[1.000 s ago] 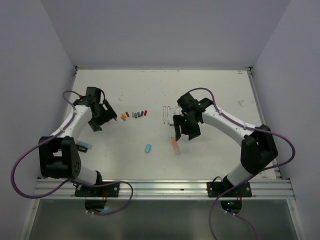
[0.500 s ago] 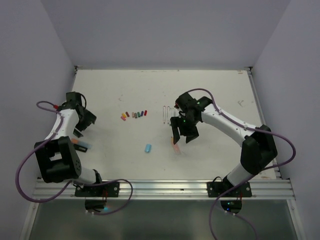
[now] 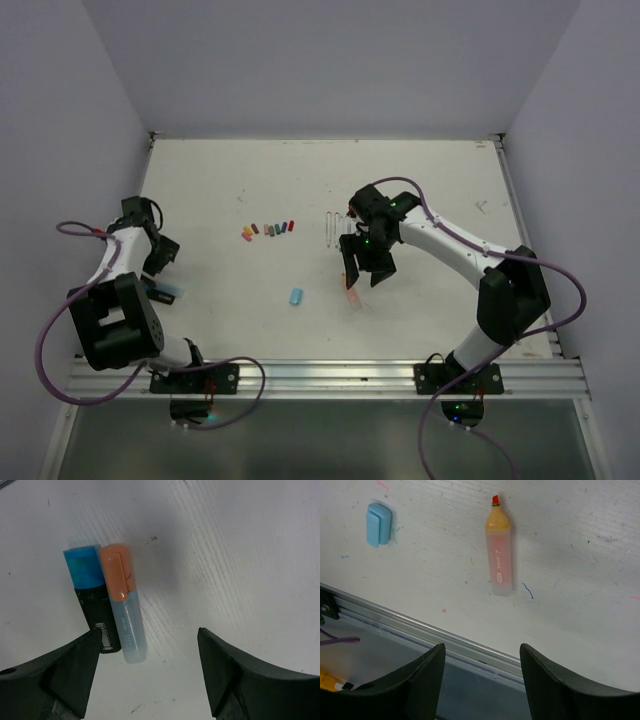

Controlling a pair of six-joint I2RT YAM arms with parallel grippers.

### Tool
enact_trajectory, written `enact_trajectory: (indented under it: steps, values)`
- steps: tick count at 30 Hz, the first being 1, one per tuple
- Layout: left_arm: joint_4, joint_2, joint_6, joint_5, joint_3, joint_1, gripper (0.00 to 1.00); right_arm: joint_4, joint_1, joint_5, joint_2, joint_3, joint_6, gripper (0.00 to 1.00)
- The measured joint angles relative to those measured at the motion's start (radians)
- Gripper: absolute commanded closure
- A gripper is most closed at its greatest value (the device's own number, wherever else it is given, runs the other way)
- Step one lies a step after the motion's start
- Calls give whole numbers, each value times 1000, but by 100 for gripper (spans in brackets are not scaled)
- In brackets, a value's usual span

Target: Open the pen caps

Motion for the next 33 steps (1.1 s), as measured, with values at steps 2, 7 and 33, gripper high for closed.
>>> enact_trajectory:
  steps: [2,7,33]
  values:
    - [14,14,-4,-2,-2,1,21,0,0,0,0,0,0,36]
    - [49,47,-8,-2,-21,1,22,0,0,0,0,0,0,36]
    - [200,185,49,48,-14,-2,100,8,0,-1,26,2,0,36]
